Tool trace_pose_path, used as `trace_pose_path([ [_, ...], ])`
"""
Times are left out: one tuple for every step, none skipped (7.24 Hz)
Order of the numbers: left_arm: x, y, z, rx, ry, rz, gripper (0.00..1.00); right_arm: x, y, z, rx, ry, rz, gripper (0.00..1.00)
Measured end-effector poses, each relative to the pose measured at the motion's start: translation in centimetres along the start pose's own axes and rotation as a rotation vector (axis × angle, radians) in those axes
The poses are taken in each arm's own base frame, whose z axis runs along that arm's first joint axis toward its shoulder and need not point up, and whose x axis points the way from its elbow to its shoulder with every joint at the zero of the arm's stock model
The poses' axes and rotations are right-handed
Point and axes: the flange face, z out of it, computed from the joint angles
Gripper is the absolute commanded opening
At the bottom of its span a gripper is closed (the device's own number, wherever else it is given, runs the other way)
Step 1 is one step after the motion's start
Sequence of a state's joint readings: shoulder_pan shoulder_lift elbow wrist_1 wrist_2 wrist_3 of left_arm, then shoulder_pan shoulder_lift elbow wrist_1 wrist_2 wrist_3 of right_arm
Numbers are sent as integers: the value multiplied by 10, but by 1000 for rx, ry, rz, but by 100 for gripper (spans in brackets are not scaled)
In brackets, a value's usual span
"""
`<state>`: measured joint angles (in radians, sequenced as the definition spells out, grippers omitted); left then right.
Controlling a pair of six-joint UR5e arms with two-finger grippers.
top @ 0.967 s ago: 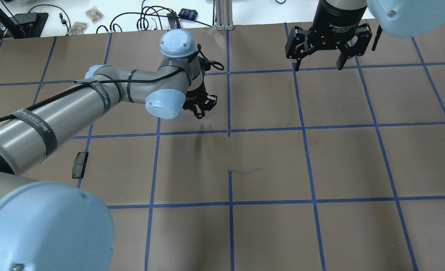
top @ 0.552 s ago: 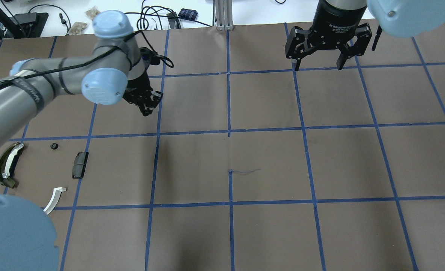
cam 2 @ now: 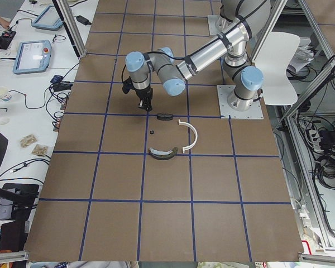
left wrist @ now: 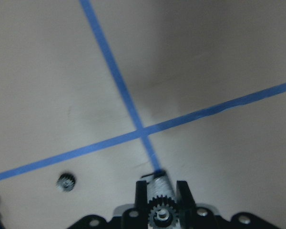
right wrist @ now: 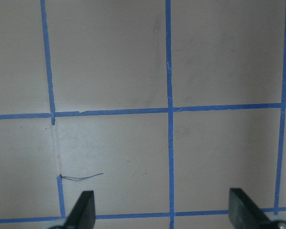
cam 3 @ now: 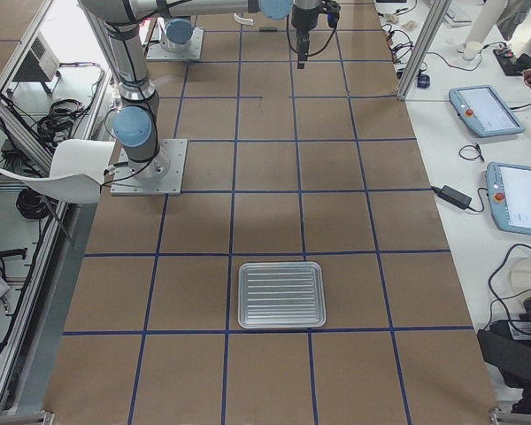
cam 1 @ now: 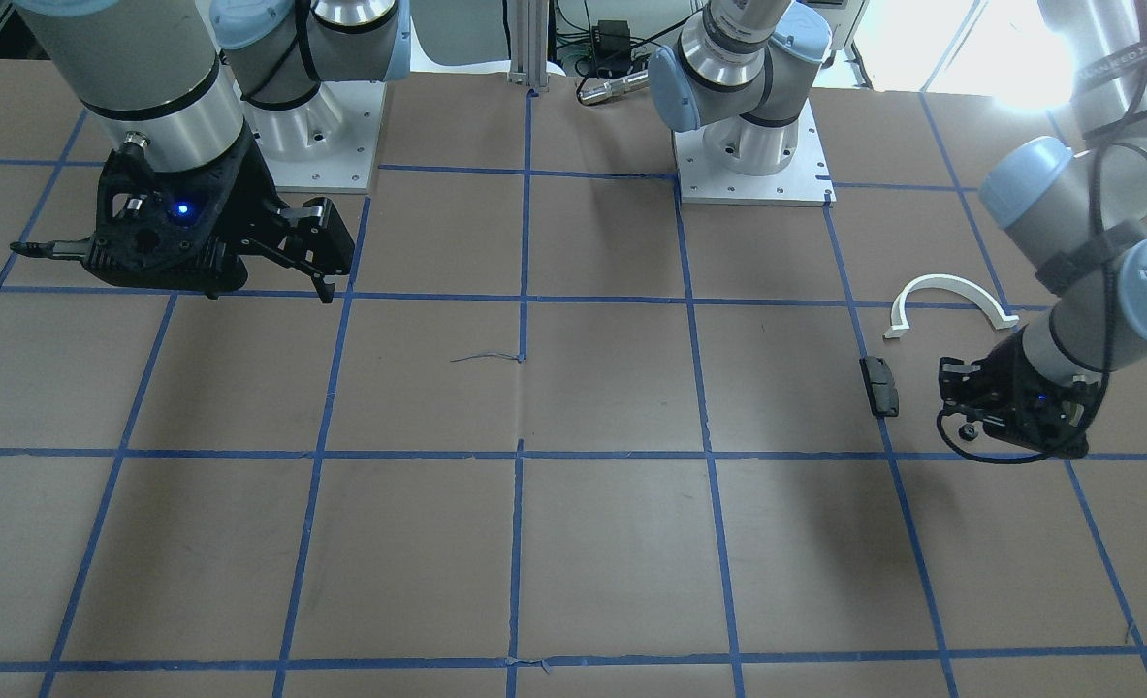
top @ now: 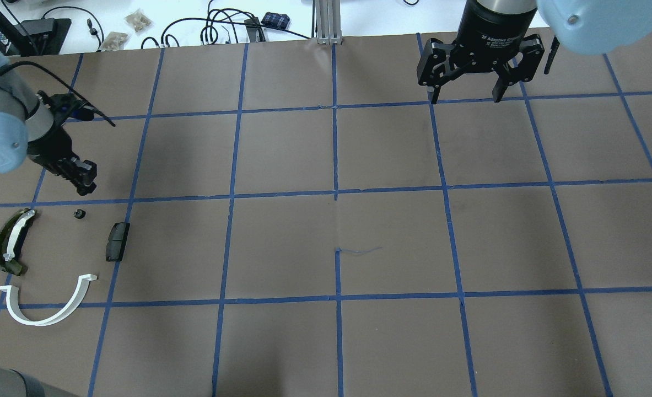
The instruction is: Place bearing gear from tray to pile
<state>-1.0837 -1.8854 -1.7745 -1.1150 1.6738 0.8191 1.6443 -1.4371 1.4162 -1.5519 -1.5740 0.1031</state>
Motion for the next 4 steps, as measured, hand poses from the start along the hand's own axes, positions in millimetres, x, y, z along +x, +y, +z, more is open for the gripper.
trace_pose_path([
  [-22, 4, 13, 22, -12, 9, 22, 0, 0, 1, -1, -2, 1, 100],
  [-31, 2, 31, 31, 1, 13, 22, -1, 0, 1, -1, -3, 1, 100],
  [-34, -1, 49, 28, 28, 13, 24, -1, 0, 1, -1, -2, 1, 100],
  [-37, -3, 61, 24, 44, 11, 25, -1, 0, 1, -2, -2, 2, 100],
])
